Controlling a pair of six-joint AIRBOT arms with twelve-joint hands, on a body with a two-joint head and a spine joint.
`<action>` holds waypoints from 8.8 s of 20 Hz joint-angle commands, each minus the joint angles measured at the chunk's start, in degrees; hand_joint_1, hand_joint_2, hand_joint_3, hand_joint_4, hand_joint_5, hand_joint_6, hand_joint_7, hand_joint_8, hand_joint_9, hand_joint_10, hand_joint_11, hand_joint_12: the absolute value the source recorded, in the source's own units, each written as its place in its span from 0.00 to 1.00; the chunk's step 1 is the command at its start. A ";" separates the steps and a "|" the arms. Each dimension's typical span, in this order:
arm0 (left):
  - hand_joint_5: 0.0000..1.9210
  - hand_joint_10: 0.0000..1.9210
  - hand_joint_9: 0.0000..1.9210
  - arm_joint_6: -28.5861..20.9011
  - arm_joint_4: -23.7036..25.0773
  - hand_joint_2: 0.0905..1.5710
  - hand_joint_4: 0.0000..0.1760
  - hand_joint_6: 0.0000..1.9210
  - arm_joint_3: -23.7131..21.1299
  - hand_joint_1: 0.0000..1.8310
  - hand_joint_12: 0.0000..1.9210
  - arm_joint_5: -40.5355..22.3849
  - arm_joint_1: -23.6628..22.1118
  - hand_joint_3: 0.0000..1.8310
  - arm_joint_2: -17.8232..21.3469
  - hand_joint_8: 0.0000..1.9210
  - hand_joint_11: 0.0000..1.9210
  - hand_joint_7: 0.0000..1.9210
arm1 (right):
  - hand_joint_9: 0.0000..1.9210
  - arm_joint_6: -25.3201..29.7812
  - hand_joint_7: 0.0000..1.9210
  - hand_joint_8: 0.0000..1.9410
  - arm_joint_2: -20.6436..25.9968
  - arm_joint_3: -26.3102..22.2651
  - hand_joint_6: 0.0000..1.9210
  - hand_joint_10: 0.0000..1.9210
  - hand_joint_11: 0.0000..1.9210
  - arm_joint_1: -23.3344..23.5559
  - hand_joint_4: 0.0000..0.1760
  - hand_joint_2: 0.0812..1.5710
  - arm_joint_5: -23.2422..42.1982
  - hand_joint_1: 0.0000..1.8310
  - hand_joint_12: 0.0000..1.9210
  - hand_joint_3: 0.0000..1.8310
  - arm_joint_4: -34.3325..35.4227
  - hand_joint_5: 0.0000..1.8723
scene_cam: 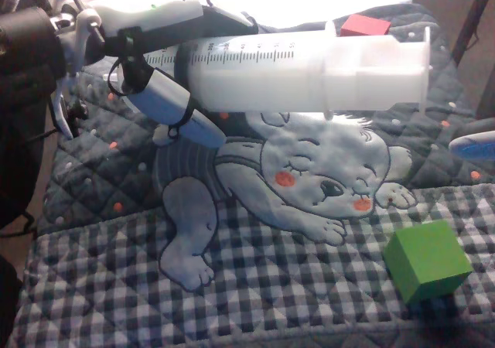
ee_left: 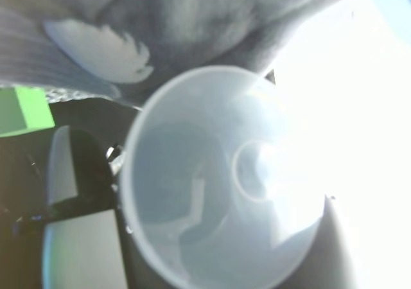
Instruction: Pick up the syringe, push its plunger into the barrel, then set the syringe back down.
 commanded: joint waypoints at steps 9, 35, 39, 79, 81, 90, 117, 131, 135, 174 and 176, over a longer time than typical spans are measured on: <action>0.67 1.00 0.78 -0.56 -4.04 0.71 0.00 1.00 -1.42 0.85 1.00 -8.09 -1.92 0.01 1.95 1.00 0.81 0.73 | 0.11 0.24 0.09 0.00 -0.17 0.24 0.00 0.00 0.06 0.82 0.12 0.40 7.06 0.29 0.13 0.00 1.46 0.03; 0.46 0.02 0.47 0.51 -4.18 0.79 0.00 0.87 -3.06 0.70 0.57 -7.40 0.99 0.00 3.51 0.75 0.22 0.36 | 0.10 0.24 0.09 0.00 -0.45 0.22 0.00 0.00 0.04 0.85 0.19 0.43 7.17 0.26 0.15 0.00 1.74 0.04; 0.45 0.01 0.48 2.09 -5.77 0.79 0.00 0.95 -3.83 0.70 0.61 -8.02 0.97 0.00 4.35 0.76 0.21 0.36 | 0.11 0.24 0.09 0.00 -0.52 0.22 0.00 0.00 0.03 0.85 0.28 0.43 7.19 0.26 0.15 0.00 1.78 0.04; 0.56 1.00 0.73 3.85 -9.48 0.73 1.00 1.00 4.44 0.84 1.00 -2.33 -6.85 0.00 -0.80 1.00 0.78 0.67 | 0.12 0.46 0.11 0.01 -5.29 1.05 0.00 0.00 0.03 1.43 0.24 0.43 8.84 0.11 0.21 0.00 3.80 0.05; 0.55 1.00 0.74 3.75 -9.20 0.74 1.00 1.00 3.89 0.82 1.00 -2.97 -7.34 0.00 -0.72 1.00 0.79 0.68 | 0.12 1.28 0.11 0.00 -6.61 1.98 0.00 0.00 0.02 1.49 0.04 0.43 8.80 0.08 0.26 0.00 3.66 0.05; 0.57 1.00 0.75 3.69 -5.71 0.74 1.00 1.00 2.03 0.82 1.00 -3.94 -10.00 0.00 -1.06 1.00 0.79 0.69 | 0.10 2.40 0.10 0.00 -8.68 2.93 0.00 0.00 0.00 3.38 0.09 0.48 7.12 0.00 0.23 0.00 1.51 0.06; 0.53 1.00 0.68 3.27 -0.75 0.74 1.00 1.00 2.85 0.83 0.75 -0.05 -11.33 0.00 -4.01 1.00 0.39 0.68 | 0.07 3.76 0.08 0.00 -9.47 4.57 0.00 0.00 0.02 7.83 0.55 0.61 2.25 0.01 0.09 0.00 -2.80 0.07; 0.50 1.00 0.72 -0.23 2.77 0.73 1.00 1.00 2.85 0.85 1.00 3.46 -8.43 0.00 -1.16 1.00 0.77 0.63 | 0.08 0.53 0.09 0.00 -0.16 1.72 0.00 0.00 0.01 7.81 0.53 0.47 1.54 0.13 0.11 0.00 -2.92 0.01; 0.52 1.00 0.72 -1.11 3.89 0.72 1.00 1.00 2.72 0.85 1.00 3.72 -7.22 0.00 -1.06 1.00 0.77 0.63 | 0.08 0.10 0.10 0.00 0.31 1.57 0.00 0.00 0.03 8.26 0.48 0.44 1.31 0.06 0.11 0.00 -2.89 0.00; 0.44 1.00 0.67 -24.35 38.39 0.71 0.09 1.00 3.82 0.85 1.00 9.39 -5.77 0.00 -5.38 1.00 0.72 0.57 | 0.08 -0.35 0.09 0.00 -2.43 1.51 0.00 0.00 0.03 9.62 0.43 0.49 1.35 0.04 0.08 0.00 -3.40 0.03; 0.35 1.00 0.51 -24.35 38.40 0.71 0.00 1.00 3.78 0.79 1.00 9.24 -5.75 0.00 -5.38 1.00 0.55 0.42 | 0.08 -0.35 0.09 0.00 -2.43 1.51 0.00 0.00 0.04 9.62 0.42 0.54 1.35 0.07 0.08 0.02 -3.40 0.02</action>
